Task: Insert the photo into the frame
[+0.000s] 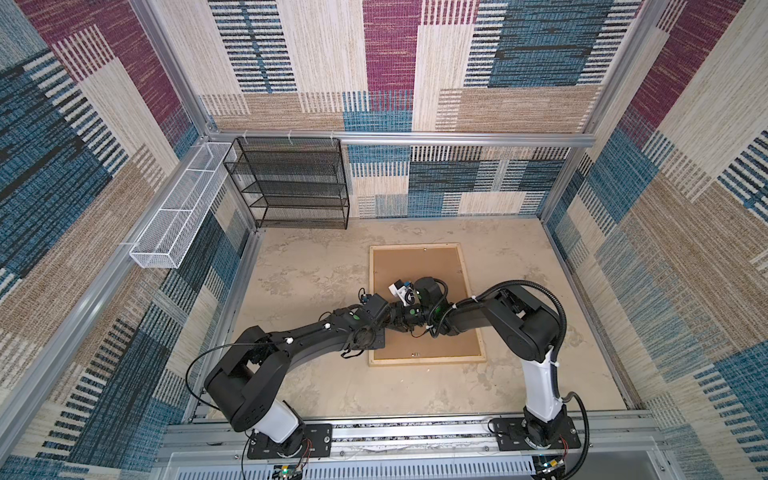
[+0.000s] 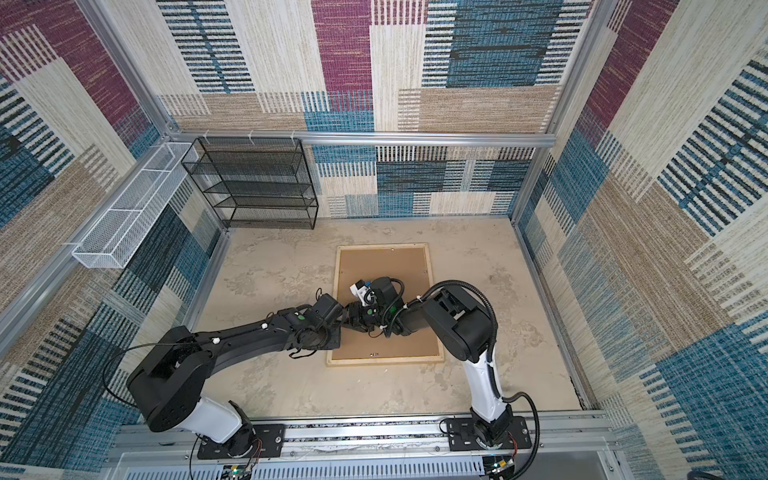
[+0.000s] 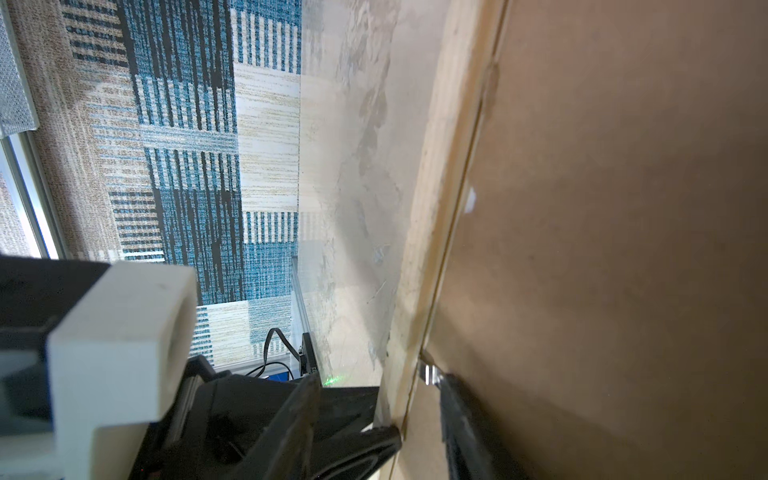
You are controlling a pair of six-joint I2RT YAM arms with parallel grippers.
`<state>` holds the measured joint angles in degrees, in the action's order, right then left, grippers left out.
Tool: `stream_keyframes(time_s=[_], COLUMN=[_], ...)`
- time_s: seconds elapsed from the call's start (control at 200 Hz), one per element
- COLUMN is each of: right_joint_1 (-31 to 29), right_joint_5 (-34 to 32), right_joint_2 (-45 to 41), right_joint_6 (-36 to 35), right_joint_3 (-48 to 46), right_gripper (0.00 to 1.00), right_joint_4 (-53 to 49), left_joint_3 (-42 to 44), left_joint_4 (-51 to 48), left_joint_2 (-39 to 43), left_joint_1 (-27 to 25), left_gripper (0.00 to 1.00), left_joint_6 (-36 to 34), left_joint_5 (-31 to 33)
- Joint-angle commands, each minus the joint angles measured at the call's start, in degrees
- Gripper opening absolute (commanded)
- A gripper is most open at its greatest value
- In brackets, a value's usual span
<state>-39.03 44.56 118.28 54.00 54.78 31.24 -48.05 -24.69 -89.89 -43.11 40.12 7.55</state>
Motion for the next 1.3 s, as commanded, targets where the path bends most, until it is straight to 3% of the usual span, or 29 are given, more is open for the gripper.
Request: stream_keyframes(time_s=[0.0, 0.105, 0.366, 0.621, 0.746, 0.961, 1.127, 1.297], right_joint_1=[0.6, 3.6, 11.0, 17.6, 19.6, 22.3, 24.2, 26.3], right_joint_5=[-1.1, -1.1, -10.9, -25.3, -27.7, -25.5, -23.0, -22.1], right_joint_2=[0.0, -2.9, -6.6, 6.9, 15.6, 30.0, 33.1, 33.3], right_joint_6=[-0.4, -5.7, -28.4, -46.0, -49.9, -53.9, -55.5, -56.5], right_joint_3=[-0.1, 2.7, 20.5, 46.8, 59.8, 80.6, 83.6, 82.5], right_gripper=[0.51, 0.52, 0.68, 0.81, 0.87, 0.89, 0.9, 0.9], right_joint_4=[-4.2, -8.5, -33.0, -51.3, -56.8, -66.8, -68.7, -70.1], left_joint_3=[0.8, 1.1, -0.6, -0.3, 1.4, 4.5, 4.9, 3.4], left_joint_4=[3.3, 2.4, -0.7, -7.1, -8.5, -6.2, -2.5, -5.3], left_joint_2=[-1.0, -1.1, 2.3, 10.6, 12.7, 11.1, 7.5, 4.5], left_joint_1=[0.3, 2.1, 2.4, -0.6, -3.2, -8.3, -9.5, -8.8], left_gripper=[0.07, 0.08, 0.32, 0.32, 0.31, 0.29, 0.28, 0.28], left_joint_6=[-3.8, -4.0, -5.1, -3.6, -1.1, 3.4, 4.5, 5.3], left_joint_5=[-6.8, -6.3, -4.8, -3.5, -6.5, -11.5, -14.4, -9.0])
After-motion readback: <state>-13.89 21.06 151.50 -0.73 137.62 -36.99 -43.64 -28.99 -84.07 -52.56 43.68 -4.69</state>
